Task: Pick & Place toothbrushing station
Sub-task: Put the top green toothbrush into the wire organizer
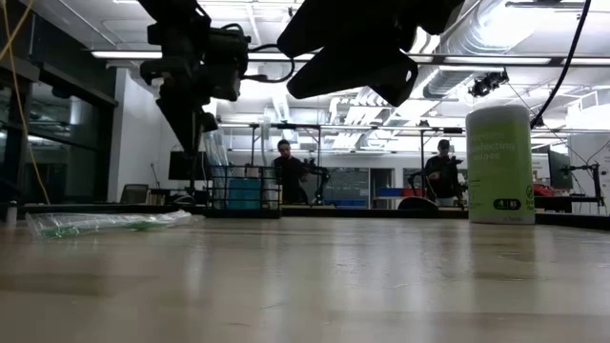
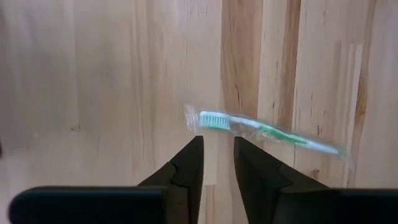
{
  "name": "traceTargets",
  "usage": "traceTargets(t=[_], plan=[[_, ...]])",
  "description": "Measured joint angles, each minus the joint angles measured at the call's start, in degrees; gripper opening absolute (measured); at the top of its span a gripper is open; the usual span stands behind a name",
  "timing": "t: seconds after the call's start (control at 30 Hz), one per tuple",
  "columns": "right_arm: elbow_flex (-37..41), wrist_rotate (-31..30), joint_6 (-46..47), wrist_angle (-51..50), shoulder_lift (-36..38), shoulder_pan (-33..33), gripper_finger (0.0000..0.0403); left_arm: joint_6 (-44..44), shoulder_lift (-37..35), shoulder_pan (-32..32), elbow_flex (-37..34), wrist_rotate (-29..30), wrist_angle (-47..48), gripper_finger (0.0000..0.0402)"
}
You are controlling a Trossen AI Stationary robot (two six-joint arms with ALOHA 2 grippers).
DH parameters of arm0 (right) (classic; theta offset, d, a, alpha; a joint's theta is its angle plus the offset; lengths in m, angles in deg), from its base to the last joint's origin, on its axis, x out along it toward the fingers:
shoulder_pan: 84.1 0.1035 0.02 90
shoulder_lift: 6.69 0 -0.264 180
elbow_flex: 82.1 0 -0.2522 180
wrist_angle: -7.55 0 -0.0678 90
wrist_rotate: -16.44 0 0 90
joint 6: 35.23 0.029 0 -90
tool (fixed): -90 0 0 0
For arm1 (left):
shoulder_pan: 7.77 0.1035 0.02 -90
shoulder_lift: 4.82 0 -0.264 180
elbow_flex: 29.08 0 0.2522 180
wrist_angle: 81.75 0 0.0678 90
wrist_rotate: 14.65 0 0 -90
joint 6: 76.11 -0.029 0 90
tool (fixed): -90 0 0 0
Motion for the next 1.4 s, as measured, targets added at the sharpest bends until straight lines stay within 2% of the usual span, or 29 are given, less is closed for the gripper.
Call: traceTargets(t=[0.3, 0.6, 0.9, 1.4], plan=[[0.0, 0.0, 0.0, 0.0, 0.0, 0.0, 0.0148, -2.6, 0.0, 0.0, -4.8, -1.4, -5.0, 0.0123], [0.0, 0.0, 0.0, 0.3, 0.0, 0.0, 0.0148, -3.2, 0.0, 1.5, -9.8, -1.3, -11.7, 0.0125], [0.0, 0.0, 0.0, 1.4, 0.0, 0.0, 0.0148, -3.6, 0.0, 2.4, -13.7, -5.0, -17.4, 0.0125], [0.0, 0.3, 0.2, 1.6, 0.0, 0.0, 0.0148, -2.3, 9.9, 2.6, -14.3, -3.6, -20.0, 0.0125]])
